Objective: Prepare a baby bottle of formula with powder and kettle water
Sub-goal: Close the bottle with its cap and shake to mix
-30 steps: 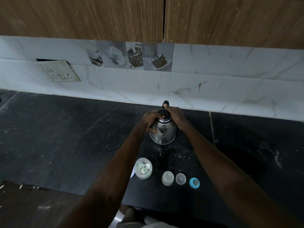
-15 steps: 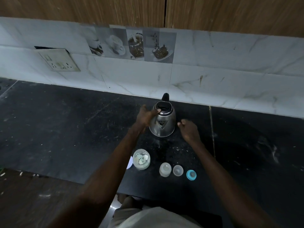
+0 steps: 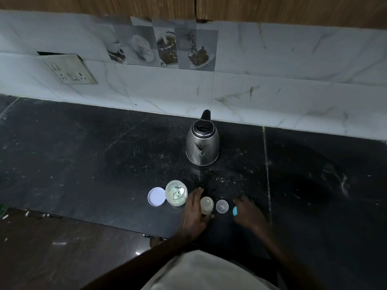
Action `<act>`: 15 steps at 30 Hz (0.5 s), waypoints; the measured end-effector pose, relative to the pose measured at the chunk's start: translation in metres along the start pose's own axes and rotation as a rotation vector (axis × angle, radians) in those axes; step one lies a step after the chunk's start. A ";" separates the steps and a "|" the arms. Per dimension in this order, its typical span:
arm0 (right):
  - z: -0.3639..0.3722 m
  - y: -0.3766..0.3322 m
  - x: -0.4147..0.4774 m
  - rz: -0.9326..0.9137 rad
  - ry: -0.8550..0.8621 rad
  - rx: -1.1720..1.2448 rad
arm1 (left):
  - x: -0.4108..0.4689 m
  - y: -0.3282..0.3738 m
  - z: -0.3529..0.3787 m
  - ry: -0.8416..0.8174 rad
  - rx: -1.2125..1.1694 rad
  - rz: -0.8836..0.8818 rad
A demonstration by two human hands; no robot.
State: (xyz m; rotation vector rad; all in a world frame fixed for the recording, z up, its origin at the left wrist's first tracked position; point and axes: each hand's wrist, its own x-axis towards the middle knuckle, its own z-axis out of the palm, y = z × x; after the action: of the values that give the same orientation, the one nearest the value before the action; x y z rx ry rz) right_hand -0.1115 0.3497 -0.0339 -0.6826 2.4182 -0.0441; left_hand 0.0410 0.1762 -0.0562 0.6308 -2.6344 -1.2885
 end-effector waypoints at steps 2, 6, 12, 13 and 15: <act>0.011 -0.004 -0.005 -0.008 0.094 -0.100 | 0.002 -0.001 -0.001 -0.020 -0.015 -0.062; 0.023 -0.005 -0.008 -0.021 0.195 -0.052 | 0.009 -0.001 -0.002 -0.047 -0.014 -0.106; 0.002 -0.008 -0.011 0.010 0.484 0.252 | 0.013 -0.003 0.002 -0.017 -0.003 -0.080; -0.006 -0.011 -0.013 -0.002 0.540 0.321 | 0.014 -0.004 0.002 -0.012 -0.012 -0.079; -0.023 -0.020 -0.018 -0.057 0.594 0.435 | 0.014 -0.006 0.001 0.001 -0.030 -0.087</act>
State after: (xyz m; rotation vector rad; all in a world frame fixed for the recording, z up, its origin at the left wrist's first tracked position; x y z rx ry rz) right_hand -0.1028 0.3379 -0.0015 -0.5872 2.7935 -0.8800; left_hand 0.0296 0.1676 -0.0629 0.7485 -2.6083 -1.3486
